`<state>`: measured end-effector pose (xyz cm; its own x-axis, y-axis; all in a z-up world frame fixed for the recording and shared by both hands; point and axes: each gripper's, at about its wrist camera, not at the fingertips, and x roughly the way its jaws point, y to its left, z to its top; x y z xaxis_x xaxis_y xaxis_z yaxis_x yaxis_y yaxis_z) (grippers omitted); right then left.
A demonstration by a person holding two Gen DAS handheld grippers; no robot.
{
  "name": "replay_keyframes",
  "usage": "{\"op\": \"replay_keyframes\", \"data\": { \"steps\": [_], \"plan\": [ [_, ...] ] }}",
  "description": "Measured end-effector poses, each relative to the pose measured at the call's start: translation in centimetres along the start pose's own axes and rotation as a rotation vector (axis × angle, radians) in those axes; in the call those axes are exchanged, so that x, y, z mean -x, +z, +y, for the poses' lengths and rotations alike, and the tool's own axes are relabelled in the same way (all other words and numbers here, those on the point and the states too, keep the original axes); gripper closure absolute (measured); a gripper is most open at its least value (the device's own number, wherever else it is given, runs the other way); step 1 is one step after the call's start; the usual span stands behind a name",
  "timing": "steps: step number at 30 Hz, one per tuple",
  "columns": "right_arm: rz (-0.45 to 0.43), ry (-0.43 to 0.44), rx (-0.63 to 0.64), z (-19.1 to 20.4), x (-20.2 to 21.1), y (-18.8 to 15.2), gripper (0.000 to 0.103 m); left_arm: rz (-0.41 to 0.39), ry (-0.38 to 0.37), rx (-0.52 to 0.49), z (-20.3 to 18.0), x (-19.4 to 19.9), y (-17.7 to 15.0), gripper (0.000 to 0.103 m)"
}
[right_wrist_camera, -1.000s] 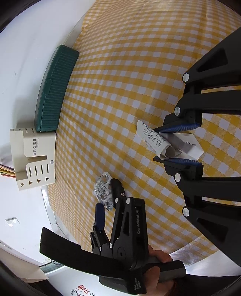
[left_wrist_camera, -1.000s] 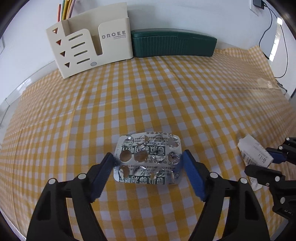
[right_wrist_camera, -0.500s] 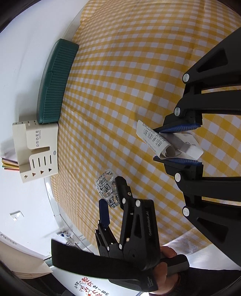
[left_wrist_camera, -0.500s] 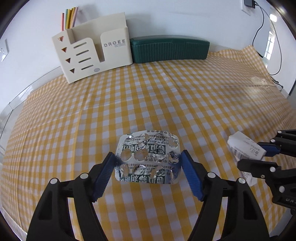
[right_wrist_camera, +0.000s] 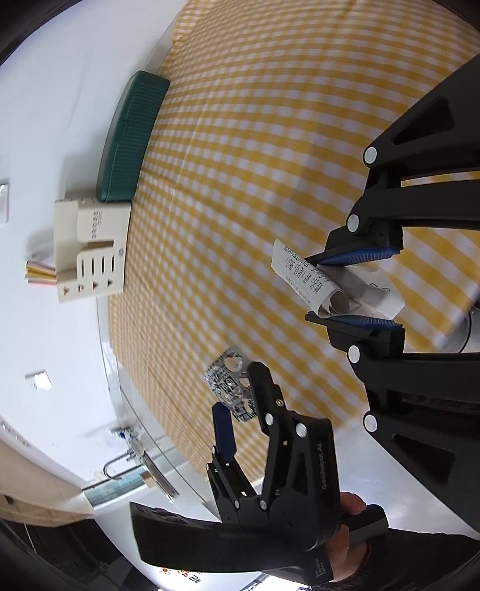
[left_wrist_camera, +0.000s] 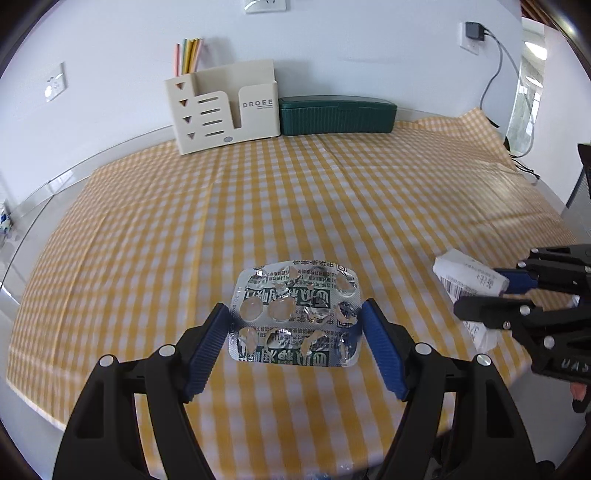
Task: Collect trash
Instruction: 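Carry the receipt and blister pack down over the wastebasket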
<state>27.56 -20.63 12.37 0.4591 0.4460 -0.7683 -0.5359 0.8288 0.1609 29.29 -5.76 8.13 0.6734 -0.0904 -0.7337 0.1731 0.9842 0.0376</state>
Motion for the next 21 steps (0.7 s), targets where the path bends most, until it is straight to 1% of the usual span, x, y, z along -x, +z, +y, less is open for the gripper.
{"op": "replay_keyframes", "data": {
  "steps": [6, 12, 17, 21],
  "plan": [
    [0.003, 0.032, 0.017, 4.2, 2.3, -4.4, 0.075, 0.000, -0.001, -0.009, 0.5, 5.0, -5.7, 0.030],
    [0.016, 0.065, 0.033, 8.3, 3.7, -9.4, 0.075, 0.007, -0.026, -0.007, 0.2, 9.3, -12.1, 0.029],
    [0.036, 0.096, 0.050, 10.6, 3.6, -13.0, 0.075, 0.032, -0.049, -0.007, -0.7, 11.0, -17.4, 0.029],
    [0.068, 0.109, 0.074, 12.2, 2.6, -15.9, 0.075, 0.080, -0.074, 0.018, -0.6, 10.2, -21.7, 0.029]
  ]
}}
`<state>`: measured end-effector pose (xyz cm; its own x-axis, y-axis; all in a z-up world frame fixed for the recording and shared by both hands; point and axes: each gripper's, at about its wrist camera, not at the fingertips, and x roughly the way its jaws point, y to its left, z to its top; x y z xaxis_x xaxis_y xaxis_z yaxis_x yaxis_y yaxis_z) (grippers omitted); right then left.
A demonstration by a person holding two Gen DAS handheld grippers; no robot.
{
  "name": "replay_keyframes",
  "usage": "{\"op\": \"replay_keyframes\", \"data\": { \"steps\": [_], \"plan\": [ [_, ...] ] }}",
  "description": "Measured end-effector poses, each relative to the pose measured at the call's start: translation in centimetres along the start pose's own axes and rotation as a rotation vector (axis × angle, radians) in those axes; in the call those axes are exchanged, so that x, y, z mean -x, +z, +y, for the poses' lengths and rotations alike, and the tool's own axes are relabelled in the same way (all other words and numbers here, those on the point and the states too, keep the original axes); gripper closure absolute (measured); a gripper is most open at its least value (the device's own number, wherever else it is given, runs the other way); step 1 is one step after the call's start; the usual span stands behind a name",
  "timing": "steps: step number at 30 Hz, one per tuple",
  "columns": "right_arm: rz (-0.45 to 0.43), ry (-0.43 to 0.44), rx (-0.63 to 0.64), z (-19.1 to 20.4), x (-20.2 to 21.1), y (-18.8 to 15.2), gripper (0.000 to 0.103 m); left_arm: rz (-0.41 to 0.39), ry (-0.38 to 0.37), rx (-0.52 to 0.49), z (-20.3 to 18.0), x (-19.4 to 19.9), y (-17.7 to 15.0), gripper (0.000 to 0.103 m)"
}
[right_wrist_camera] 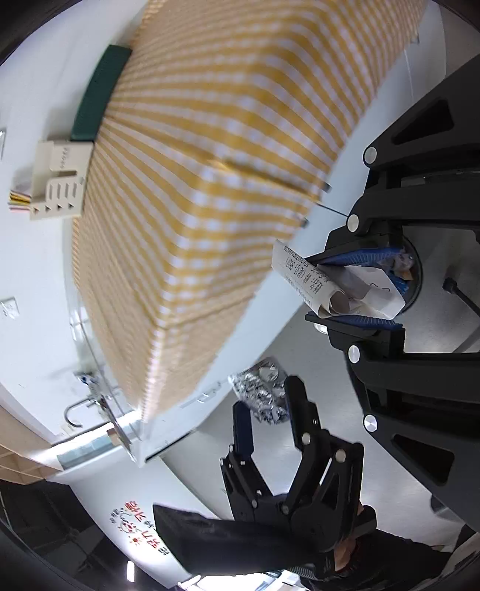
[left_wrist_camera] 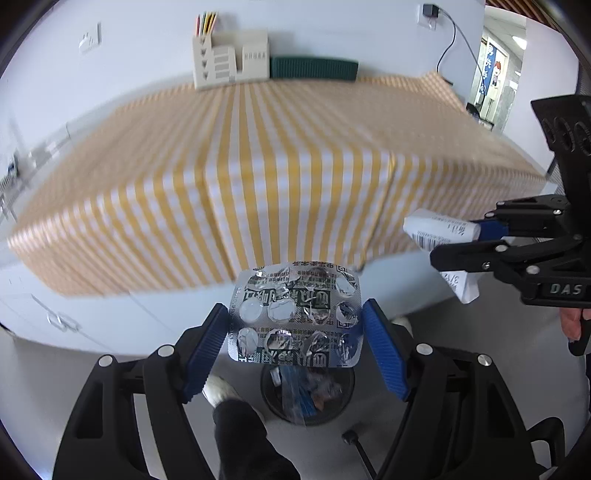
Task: Collect trash
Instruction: 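Carry the receipt and blister pack down over the wastebasket, then open both tools to drop the receipt and blister pack into the wastebasket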
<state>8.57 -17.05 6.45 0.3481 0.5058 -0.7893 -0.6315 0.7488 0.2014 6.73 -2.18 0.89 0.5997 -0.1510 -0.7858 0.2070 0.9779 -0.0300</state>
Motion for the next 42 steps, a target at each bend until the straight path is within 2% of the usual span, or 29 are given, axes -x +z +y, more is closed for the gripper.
{"op": "replay_keyframes", "data": {
  "steps": [5, 9, 13, 20, 28, 34, 37, 39, 40, 42],
  "plan": [
    [0.062, 0.029, -0.017, 1.1, -3.5, -3.9, 0.075, 0.057, -0.001, 0.019, 0.3, -3.2, -4.3, 0.029],
    [0.117, 0.050, -0.061, 0.8, -7.6, -7.2, 0.075, 0.122, -0.001, 0.055, 0.7, -7.3, -7.9, 0.029],
    [0.182, 0.070, -0.137, -0.2, -12.5, -10.9, 0.075, 0.183, -0.010, 0.055, 0.9, -11.5, -10.9, 0.029],
    [0.278, 0.080, -0.252, -3.4, -21.2, -15.2, 0.075, 0.275, -0.019, 0.046, 1.4, -19.5, -15.6, 0.029],
    [0.390, 0.079, -0.301, -6.4, -30.4, -17.4, 0.075, 0.375, -0.094, 0.142, 3.2, -27.5, -19.5, 0.029],
    [0.437, 0.089, -0.325, -7.7, -33.4, -18.6, 0.073, 0.435, -0.090, 0.127, 2.4, -31.4, -20.9, 0.028],
    [0.447, 0.086, -0.331, -8.3, -34.3, -18.6, 0.067, 0.456, -0.100, 0.119, 2.0, -32.9, -21.2, 0.027],
    [0.459, 0.080, -0.331, -8.8, -34.8, -18.6, 0.056, 0.466, -0.098, 0.119, 1.9, -33.8, -21.5, 0.027],
    [0.462, 0.074, -0.328, -8.8, -34.8, -18.5, 0.055, 0.471, -0.096, 0.123, 2.0, -34.1, -21.6, 0.027],
    [0.465, 0.066, -0.323, -9.0, -34.8, -18.4, 0.045, 0.480, -0.084, 0.134, 2.2, -34.6, -21.7, 0.018]
  ]
}}
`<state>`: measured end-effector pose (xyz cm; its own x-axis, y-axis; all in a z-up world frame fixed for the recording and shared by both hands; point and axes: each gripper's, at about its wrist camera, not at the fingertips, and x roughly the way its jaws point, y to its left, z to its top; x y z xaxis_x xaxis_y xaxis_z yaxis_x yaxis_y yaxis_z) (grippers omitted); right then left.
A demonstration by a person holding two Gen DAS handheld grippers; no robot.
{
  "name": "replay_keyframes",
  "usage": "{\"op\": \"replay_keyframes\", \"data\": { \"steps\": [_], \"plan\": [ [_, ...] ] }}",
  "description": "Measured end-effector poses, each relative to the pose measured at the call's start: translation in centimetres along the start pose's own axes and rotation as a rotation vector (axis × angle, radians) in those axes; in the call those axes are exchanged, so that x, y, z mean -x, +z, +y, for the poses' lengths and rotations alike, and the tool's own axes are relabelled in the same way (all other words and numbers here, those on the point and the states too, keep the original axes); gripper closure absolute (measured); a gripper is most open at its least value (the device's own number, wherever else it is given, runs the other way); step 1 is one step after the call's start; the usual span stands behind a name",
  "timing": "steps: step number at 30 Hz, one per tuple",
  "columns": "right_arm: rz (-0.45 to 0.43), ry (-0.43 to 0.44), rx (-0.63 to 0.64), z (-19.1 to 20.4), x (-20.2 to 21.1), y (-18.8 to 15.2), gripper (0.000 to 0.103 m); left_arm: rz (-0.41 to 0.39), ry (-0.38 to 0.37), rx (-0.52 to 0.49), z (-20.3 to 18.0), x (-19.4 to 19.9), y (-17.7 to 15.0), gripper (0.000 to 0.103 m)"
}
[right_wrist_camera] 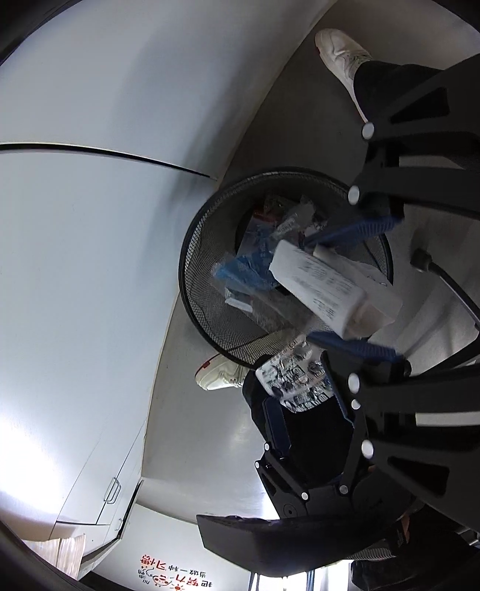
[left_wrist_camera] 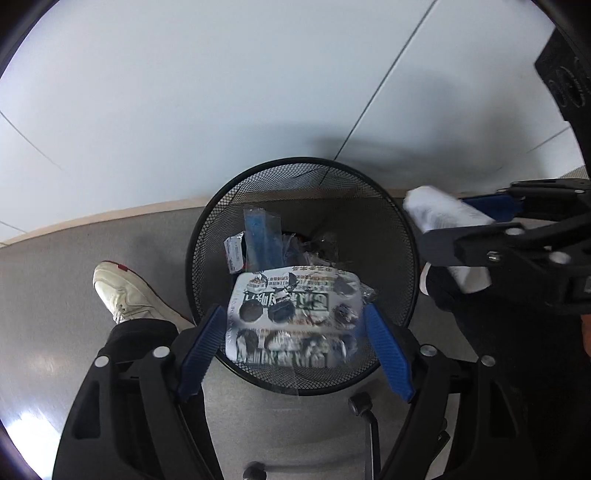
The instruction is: Collect trash
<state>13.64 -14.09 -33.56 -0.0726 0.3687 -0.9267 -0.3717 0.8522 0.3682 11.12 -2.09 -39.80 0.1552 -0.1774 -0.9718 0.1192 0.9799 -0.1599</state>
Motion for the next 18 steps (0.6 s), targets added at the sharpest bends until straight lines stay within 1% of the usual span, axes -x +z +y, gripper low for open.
{"op": "replay_keyframes", "data": {
  "steps": [1, 3, 5, 7, 8, 9, 11, 13, 16, 18],
  "plan": [
    [-0.001, -0.010, -0.002, -0.1, 0.0, 0.2, 0.042, 0.002, 0.004, 0.006, 0.1, -0.2, 0.1, 0.015],
    [-0.003, -0.006, 0.000, -0.3, 0.2, 0.3, 0.030, 0.013, 0.006, 0.008, 0.3, -0.5, 0.2, 0.009],
    [0.001, 0.005, 0.001, -0.4, 0.1, 0.4, 0.024, 0.023, 0.009, 0.003, 0.3, -0.6, 0.2, 0.006],
    [0.014, 0.006, 0.007, -0.4, -0.3, 0.5, 0.020, 0.029, 0.017, 0.002, 0.4, -0.7, 0.1, 0.004],
    [0.018, -0.003, 0.008, -0.4, -0.3, 0.6, 0.015, 0.034, 0.018, 0.007, 0.4, -0.8, 0.1, 0.004],
    [0.015, -0.009, 0.007, -0.3, -0.3, 0.6, 0.012, 0.041, 0.019, 0.012, 0.5, -0.8, 0.0, 0.004],
    [-0.014, -0.013, -0.006, -0.5, 0.6, 0.6, 0.010, 0.055, 0.019, 0.014, 0.6, -0.8, -0.1, 0.004],
    [-0.054, -0.022, -0.019, -0.4, 2.1, 0.4, 0.004, 0.065, 0.023, 0.009, 0.4, -0.4, -0.2, 0.004],
    [-0.122, -0.108, -0.001, 0.2, 4.7, -0.4, 0.003, 0.045, 0.065, -0.012, -0.2, 0.9, -0.2, 0.004],
    [-0.164, -0.156, 0.011, 0.8, 6.4, -1.4, 0.003, 0.040, 0.050, -0.004, -0.5, 1.9, -0.1, 0.004]
  ]
}}
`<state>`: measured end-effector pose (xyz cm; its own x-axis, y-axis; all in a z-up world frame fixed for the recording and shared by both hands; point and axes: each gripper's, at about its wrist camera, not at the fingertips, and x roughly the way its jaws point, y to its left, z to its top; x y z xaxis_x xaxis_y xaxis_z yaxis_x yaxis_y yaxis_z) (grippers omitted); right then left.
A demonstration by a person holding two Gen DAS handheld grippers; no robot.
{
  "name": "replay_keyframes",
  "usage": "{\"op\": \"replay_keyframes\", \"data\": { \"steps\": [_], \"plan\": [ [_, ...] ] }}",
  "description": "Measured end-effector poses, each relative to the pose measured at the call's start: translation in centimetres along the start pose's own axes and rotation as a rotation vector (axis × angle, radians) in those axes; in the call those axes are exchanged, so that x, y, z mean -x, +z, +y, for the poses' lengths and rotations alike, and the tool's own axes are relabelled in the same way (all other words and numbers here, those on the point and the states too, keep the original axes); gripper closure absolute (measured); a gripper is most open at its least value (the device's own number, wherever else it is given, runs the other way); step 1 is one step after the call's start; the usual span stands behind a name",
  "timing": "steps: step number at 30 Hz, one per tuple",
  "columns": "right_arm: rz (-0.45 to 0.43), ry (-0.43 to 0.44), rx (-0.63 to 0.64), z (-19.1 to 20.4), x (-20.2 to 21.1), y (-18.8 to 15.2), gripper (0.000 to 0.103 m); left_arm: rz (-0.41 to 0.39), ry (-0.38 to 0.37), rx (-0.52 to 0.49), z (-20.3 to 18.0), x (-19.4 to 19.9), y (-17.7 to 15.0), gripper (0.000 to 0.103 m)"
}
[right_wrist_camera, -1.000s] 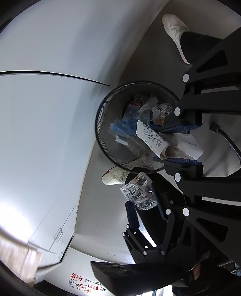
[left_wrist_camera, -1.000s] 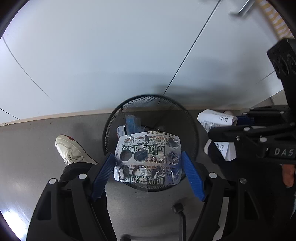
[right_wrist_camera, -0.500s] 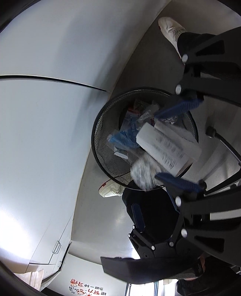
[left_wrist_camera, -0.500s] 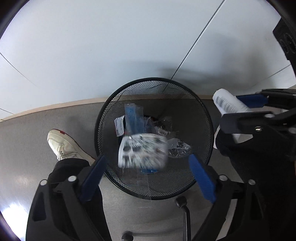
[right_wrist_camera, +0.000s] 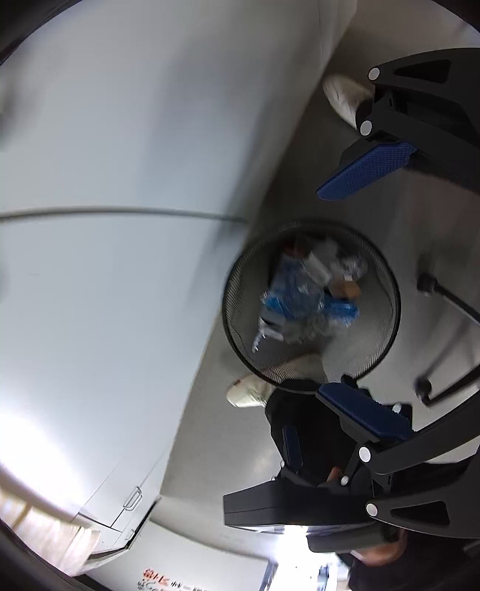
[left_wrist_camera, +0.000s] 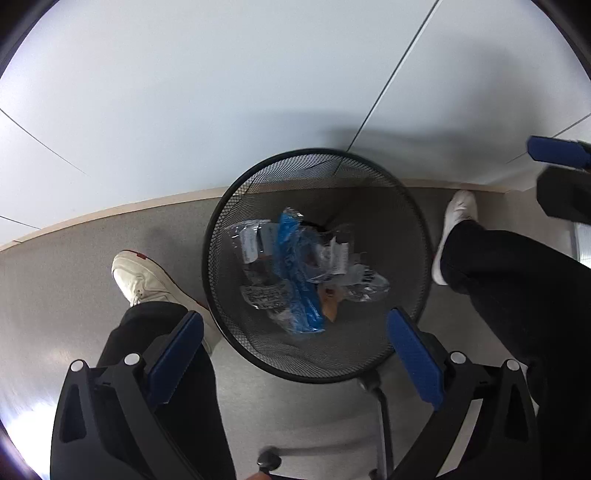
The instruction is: Collect trash
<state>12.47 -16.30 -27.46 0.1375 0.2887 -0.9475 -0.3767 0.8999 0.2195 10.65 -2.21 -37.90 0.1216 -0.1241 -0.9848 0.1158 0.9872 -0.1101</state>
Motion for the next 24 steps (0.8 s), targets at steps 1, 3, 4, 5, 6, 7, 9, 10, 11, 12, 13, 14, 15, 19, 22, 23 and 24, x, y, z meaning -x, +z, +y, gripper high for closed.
{"op": "replay_keyframes", "data": {
  "steps": [1, 3, 4, 5, 6, 7, 9, 10, 11, 12, 13, 14, 15, 19, 22, 23, 24],
  "plan": [
    [-0.011, -0.016, -0.003, 0.1, 0.7, -0.4, 0.003, -0.005, -0.009, 0.005, -0.1, 0.6, 0.0, 0.004],
    [-0.017, -0.042, -0.026, 0.0, 2.0, -1.4, 0.003, -0.026, -0.002, 0.015, -0.6, 2.1, -0.1, 0.004],
    [-0.014, -0.044, -0.033, 0.1, 2.6, -2.0, 0.003, -0.035, 0.005, 0.020, -0.8, 2.8, -0.2, 0.004],
    [-0.017, -0.042, -0.035, 0.2, 3.3, -2.6, 0.003, -0.052, 0.014, 0.030, -1.1, 4.0, -0.4, 0.004],
    [-0.022, -0.046, -0.033, 0.2, 3.9, -3.1, 0.003, -0.067, 0.014, 0.038, -1.4, 4.9, -0.6, 0.004],
    [-0.027, -0.050, -0.024, 0.3, 4.7, -3.8, 0.003, -0.089, 0.009, 0.043, -1.7, 6.1, -0.9, 0.004],
    [-0.046, -0.051, -0.012, 0.6, 6.3, -4.9, 0.003, -0.129, 0.019, 0.050, -2.4, 8.5, -1.5, 0.004],
    [-0.057, -0.047, -0.009, 0.7, 7.1, -5.4, 0.003, -0.145, 0.025, 0.058, -2.6, 9.6, -1.8, 0.004],
    [-0.072, -0.038, -0.005, 0.9, 8.3, -6.1, 0.003, -0.158, 0.027, 0.073, -2.9, 10.7, -2.2, 0.004],
    [-0.086, -0.029, -0.003, 1.0, 9.2, -6.6, 0.003, -0.179, 0.021, 0.097, -2.7, 12.1, -2.7, 0.004],
    [-0.107, -0.011, -0.003, 1.2, 10.4, -7.4, 0.003, -0.197, 0.015, 0.112, -2.6, 13.2, -3.3, 0.004],
    [-0.117, 0.001, 0.001, 1.3, 11.3, -7.8, 0.003, -0.213, 0.017, 0.124, -2.4, 14.3, -3.8, 0.004],
    [-0.129, 0.010, 0.005, 1.6, 12.0, -8.4, 0.003, -0.240, 0.017, 0.133, -2.3, 15.7, -4.5, 0.004],
    [-0.162, -0.002, 0.024, 2.8, 14.1, -9.9, 0.003, -0.277, 0.023, 0.132, -2.6, 18.7, -6.5, 0.004],
    [-0.172, -0.026, 0.034, 3.0, 14.8, -10.0, 0.003, -0.308, 0.034, 0.112, -3.2, 20.2, -7.0, 0.004],
    [-0.168, -0.024, 0.032, 3.0, 14.8, -10.2, 0.003, -0.319, 0.045, 0.105, -3.5, 20.4, -7.1, 0.004],
    [-0.167, -0.020, 0.028, 2.8, 14.8, -10.3, 0.003, -0.329, 0.063, 0.096, -3.9, 20.6, -7.0, 0.004]
  ]
}}
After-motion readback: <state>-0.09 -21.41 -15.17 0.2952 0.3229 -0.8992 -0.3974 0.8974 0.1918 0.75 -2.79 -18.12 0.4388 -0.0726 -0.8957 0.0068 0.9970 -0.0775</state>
